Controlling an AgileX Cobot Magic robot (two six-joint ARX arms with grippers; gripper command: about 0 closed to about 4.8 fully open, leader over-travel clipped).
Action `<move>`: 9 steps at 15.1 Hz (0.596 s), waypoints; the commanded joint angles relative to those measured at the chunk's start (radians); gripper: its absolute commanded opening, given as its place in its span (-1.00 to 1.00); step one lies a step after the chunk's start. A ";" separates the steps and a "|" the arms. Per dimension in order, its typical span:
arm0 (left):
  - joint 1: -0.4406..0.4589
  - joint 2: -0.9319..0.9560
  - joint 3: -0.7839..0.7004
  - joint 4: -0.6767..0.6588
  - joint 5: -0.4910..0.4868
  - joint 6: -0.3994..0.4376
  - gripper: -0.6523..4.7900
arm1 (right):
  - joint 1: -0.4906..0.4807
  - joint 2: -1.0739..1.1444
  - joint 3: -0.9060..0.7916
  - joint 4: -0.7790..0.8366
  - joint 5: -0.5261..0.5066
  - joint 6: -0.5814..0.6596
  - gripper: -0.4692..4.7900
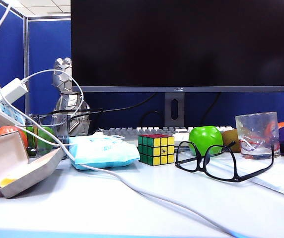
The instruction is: Pick up the glasses, fold the temples of the glasses, place the glasses into the glasses case, and finally close the glasses case.
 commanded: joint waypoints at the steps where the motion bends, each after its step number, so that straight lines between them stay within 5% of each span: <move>1: 0.000 0.216 0.180 -0.046 -0.032 0.016 -0.78 | 0.002 0.198 0.159 -0.015 -0.147 0.003 -0.84; 5: -0.001 0.474 0.420 -0.110 0.200 0.008 -0.78 | 0.003 0.470 0.356 -0.067 -0.403 -0.029 -0.84; 9: -0.001 0.575 0.531 -0.172 0.398 -0.050 -0.78 | 0.007 0.708 0.544 -0.250 -0.505 -0.039 -0.84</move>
